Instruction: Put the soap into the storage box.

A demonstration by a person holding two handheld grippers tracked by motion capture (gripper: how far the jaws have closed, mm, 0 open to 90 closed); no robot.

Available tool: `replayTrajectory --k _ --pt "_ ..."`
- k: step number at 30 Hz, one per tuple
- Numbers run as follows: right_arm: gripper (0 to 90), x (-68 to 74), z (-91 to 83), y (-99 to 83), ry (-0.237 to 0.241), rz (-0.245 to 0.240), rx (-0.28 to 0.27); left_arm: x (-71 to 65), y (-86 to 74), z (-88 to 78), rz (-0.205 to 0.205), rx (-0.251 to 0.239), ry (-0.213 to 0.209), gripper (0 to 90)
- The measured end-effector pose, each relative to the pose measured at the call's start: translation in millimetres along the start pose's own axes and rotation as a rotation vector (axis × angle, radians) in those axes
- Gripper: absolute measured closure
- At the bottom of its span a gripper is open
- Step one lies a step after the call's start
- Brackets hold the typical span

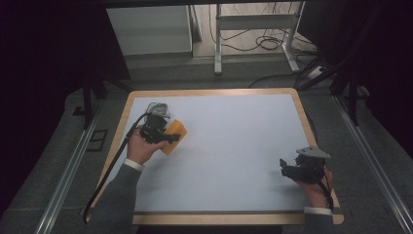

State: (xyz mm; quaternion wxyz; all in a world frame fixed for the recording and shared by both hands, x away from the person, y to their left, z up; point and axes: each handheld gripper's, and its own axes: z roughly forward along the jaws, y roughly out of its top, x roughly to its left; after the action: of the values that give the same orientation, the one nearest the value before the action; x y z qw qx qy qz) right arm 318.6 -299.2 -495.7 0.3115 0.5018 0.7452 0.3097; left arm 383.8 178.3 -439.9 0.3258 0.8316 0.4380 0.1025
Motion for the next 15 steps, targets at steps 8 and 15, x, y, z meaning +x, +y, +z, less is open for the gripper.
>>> replayTrajectory --k 8,15 --pt "10.6 -0.9 0.8 -0.6 -0.001 -0.003 0.002 5.2 4.6 -3.2 -0.013 -0.004 0.006 61.0" --pt "10.6 -2.7 0.9 -1.4 -0.003 0.000 0.005 9.4 12.0 -9.1 -0.016 -0.015 0.018 61.0"
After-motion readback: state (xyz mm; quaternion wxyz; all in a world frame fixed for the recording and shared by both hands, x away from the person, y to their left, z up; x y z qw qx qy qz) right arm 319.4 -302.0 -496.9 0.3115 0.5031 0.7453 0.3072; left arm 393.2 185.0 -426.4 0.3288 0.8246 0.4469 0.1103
